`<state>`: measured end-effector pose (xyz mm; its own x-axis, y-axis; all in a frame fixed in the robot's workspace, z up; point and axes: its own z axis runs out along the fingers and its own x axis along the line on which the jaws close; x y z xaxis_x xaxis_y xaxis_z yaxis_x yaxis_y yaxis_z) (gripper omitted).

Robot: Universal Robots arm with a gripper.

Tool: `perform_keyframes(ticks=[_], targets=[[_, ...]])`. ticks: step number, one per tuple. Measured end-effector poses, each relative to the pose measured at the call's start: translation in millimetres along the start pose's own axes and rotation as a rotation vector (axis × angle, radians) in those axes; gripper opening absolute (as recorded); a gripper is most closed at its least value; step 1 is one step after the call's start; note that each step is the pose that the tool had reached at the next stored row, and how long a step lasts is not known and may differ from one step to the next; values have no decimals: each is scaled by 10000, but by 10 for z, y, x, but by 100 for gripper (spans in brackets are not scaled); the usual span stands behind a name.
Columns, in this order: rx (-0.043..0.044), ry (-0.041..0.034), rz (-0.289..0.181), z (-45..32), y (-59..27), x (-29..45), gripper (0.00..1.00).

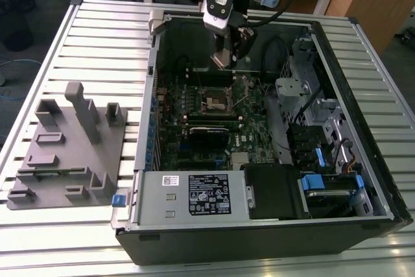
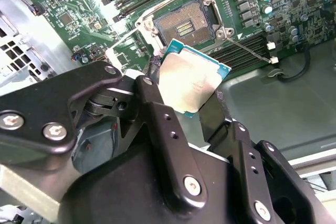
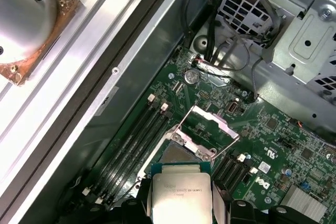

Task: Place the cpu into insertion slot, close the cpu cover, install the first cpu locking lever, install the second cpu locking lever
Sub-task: 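Place the cpu into insertion slot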

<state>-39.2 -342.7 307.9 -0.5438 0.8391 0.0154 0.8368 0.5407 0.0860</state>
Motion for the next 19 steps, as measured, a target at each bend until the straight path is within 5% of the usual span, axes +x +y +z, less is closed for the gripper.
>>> perform_keyframes(ticks=[13, 19], targets=[[0, -25, 216, 0, 0, 0, 54], [-11, -93, 1001, 4, 0, 0, 54]])
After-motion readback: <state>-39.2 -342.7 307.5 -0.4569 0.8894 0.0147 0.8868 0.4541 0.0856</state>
